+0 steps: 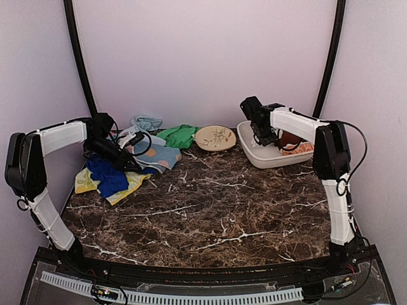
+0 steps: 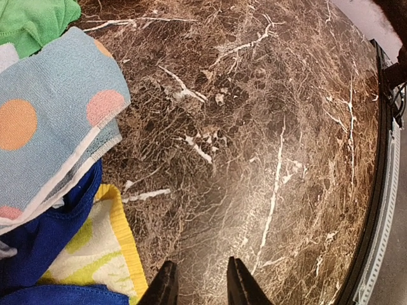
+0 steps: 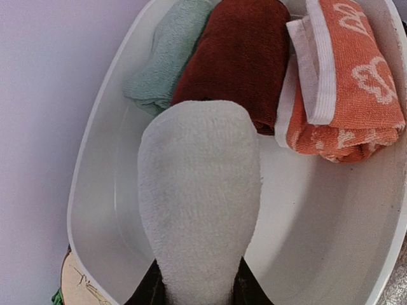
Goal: Roll the towels
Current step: Place the towel in the storage box.
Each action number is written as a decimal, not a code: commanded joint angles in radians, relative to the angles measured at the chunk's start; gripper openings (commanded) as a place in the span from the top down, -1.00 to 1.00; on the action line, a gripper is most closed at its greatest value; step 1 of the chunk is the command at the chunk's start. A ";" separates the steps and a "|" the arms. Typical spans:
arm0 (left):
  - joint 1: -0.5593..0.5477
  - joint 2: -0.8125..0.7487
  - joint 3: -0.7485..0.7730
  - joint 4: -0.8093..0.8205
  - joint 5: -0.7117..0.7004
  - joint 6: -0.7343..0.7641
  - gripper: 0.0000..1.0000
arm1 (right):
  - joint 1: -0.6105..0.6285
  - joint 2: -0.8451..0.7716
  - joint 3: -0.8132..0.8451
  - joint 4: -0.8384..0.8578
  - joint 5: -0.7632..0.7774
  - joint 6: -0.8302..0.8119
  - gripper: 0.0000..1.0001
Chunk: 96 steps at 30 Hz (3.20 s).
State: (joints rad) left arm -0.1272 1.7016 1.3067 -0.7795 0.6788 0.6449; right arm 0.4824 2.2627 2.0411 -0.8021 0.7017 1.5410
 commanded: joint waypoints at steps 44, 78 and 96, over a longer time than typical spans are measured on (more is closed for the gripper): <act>0.005 0.015 0.002 -0.035 0.019 -0.047 0.46 | -0.073 0.370 0.065 0.719 -0.132 0.041 1.00; 0.011 0.004 0.061 -0.033 -0.124 -0.101 0.42 | -0.003 -0.081 -0.311 0.831 -0.115 -0.244 -1.00; 0.176 -0.255 -0.051 0.213 -0.367 -0.197 -0.88 | 0.013 -0.736 -1.179 1.655 -0.416 -0.761 -1.00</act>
State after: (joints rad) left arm 0.0376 1.4799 1.3025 -0.6003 0.3012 0.4744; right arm 0.5514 1.5948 1.0317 0.5480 0.4549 0.8322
